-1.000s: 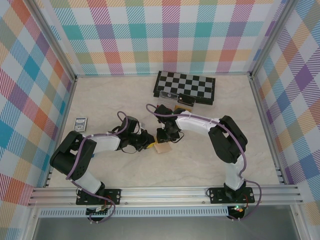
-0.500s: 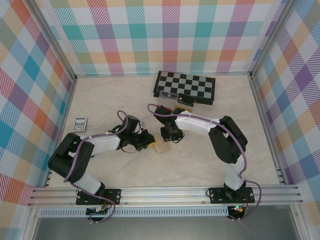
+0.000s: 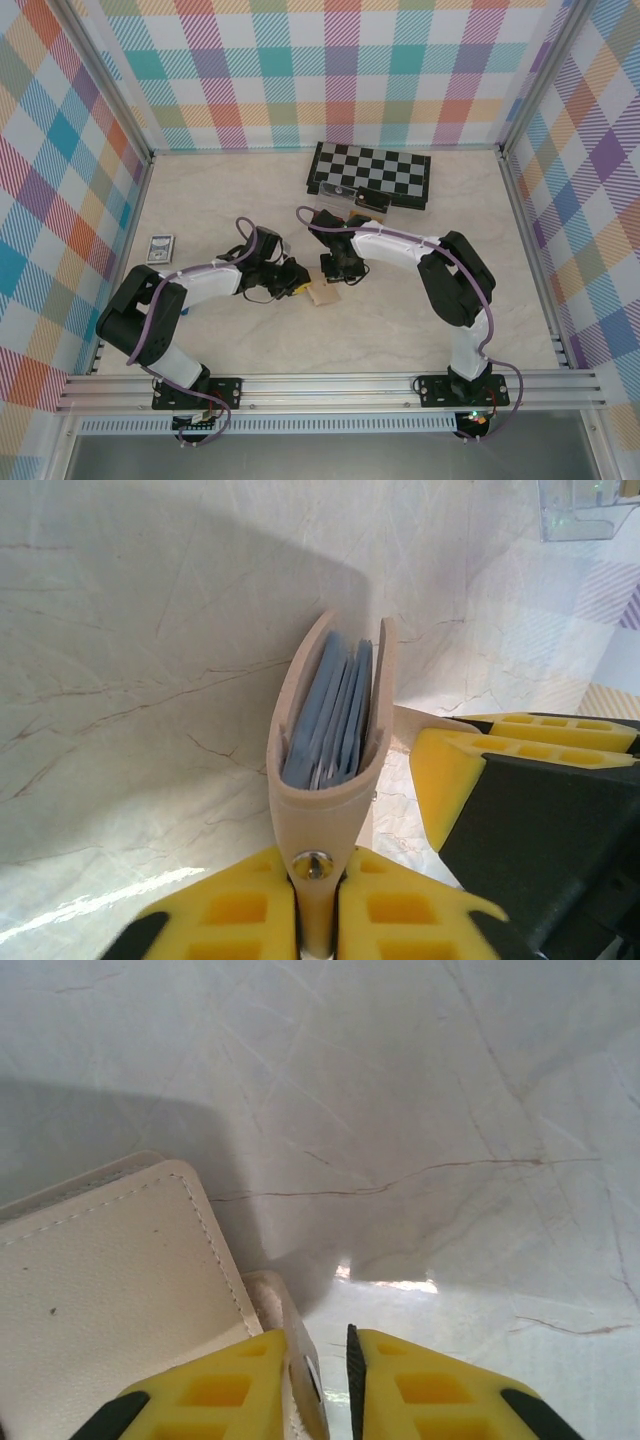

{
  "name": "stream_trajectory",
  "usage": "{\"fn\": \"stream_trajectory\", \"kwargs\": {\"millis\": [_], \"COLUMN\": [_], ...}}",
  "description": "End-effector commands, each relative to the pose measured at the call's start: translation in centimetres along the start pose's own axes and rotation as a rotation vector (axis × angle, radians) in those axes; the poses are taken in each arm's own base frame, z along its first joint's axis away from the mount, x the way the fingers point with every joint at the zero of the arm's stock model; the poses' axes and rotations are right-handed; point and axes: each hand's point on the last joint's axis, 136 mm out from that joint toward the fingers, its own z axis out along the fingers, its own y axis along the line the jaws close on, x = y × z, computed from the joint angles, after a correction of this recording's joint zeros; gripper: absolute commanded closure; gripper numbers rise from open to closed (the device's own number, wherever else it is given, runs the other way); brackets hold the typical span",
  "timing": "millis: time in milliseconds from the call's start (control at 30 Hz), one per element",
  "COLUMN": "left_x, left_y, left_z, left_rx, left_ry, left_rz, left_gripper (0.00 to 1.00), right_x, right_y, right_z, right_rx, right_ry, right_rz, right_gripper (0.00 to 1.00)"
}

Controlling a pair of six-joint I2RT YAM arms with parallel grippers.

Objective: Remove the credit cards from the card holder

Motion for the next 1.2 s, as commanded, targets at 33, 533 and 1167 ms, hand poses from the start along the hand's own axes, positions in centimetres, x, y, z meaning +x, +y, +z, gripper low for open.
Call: {"fn": "stream_trajectory", "kwargs": {"millis": [33, 533, 1167], "left_x": [0.5, -2.1, -2.1], "left_y": [0.7, 1.0, 5.0], "left_z": [-0.6, -6.9, -10.1], "left_rx": [-0.098, -0.28, -0.315], "left_ry": [0.008, -0.202, -0.328], "left_rz": [0.019, 0.082, -0.116], "left_gripper": [0.72, 0.01, 0.0], "right_x": [0.1, -0.9, -1.2], "right_y": [0.4, 1.5, 7.5], "right_z": [-0.3, -6.8, -7.7], "right_rx": [-0.028, -0.145, -0.464], "right_ry": [-0.006, -0.148, -0.126], "right_rz": [-0.007, -0.08, -0.096], "right_gripper": [0.85, 0.93, 0.93]}}
